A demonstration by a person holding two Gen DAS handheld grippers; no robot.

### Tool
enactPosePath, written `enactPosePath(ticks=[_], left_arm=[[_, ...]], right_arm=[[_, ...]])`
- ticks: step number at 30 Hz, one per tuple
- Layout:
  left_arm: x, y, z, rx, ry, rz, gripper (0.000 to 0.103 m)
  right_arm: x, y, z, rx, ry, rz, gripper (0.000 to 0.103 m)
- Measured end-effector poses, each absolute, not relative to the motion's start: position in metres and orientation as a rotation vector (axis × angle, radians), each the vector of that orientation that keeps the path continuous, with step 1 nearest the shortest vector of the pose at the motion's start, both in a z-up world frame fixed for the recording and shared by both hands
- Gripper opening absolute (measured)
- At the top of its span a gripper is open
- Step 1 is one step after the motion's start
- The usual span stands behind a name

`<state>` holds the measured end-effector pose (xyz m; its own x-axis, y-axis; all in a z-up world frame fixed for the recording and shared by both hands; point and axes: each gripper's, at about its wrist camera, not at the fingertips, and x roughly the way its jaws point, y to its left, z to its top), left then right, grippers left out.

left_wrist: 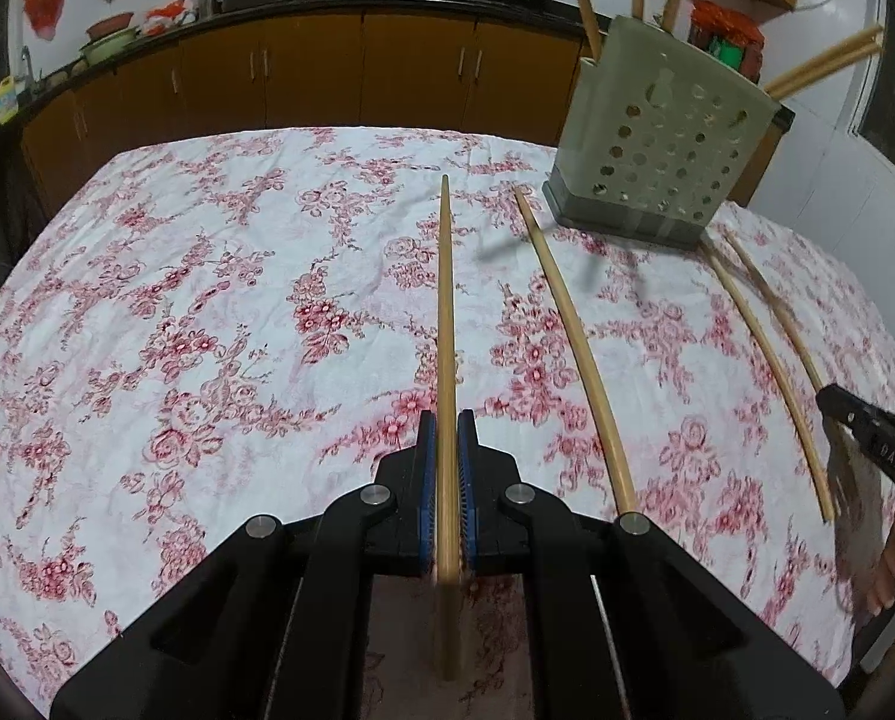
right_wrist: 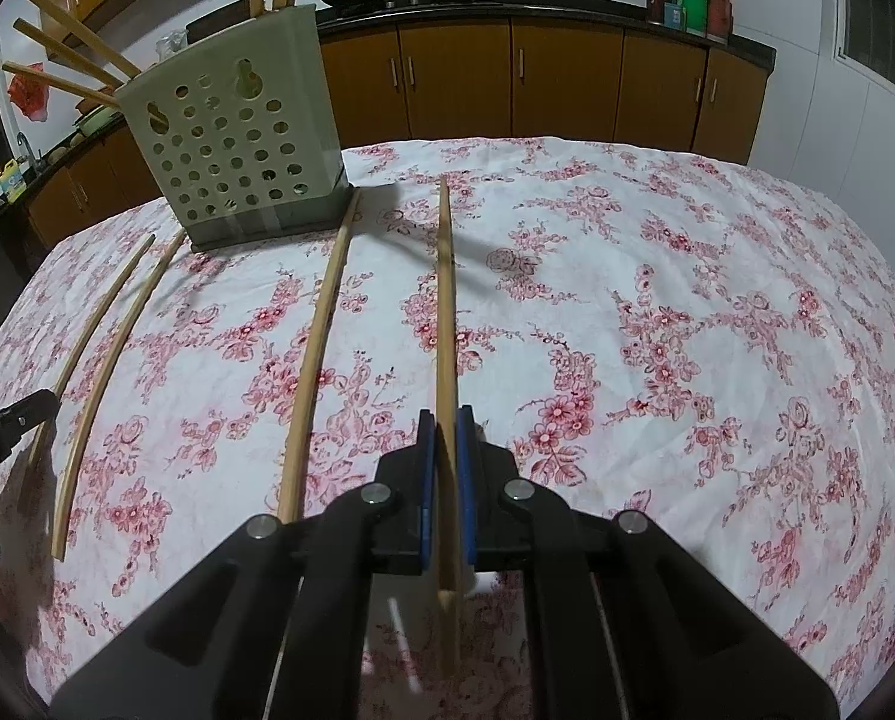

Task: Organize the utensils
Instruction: 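Close the left tool on a chopstick while the right tool grasps another, then lift both held chopsticks upright and carry them over the green holder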

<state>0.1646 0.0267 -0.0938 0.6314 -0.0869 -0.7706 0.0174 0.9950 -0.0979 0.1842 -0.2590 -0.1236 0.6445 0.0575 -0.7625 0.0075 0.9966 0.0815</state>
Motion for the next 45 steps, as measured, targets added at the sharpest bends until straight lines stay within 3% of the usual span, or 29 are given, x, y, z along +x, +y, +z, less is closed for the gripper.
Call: enactPosePath(ticks=[22, 31, 45], left_arm=[[0.165, 0.025, -0.090, -0.062, 0.888, -0.075, 0.008], [0.159, 0.035, -0.035, -0.111, 0.740, -0.095, 0.008], [0.149, 0.040, 0.027, -0.157, 0.559, -0.098, 0.007]], right_arm=[[0.185, -0.263, -0.111, 0.091, 0.840, 0.037, 0.008], [0.173, -0.275, -0.048, 0.119, 0.656, 0.038, 0.008], [0.158, -0.276, -0.006, 0.140, 0.517, 0.052, 0.008]])
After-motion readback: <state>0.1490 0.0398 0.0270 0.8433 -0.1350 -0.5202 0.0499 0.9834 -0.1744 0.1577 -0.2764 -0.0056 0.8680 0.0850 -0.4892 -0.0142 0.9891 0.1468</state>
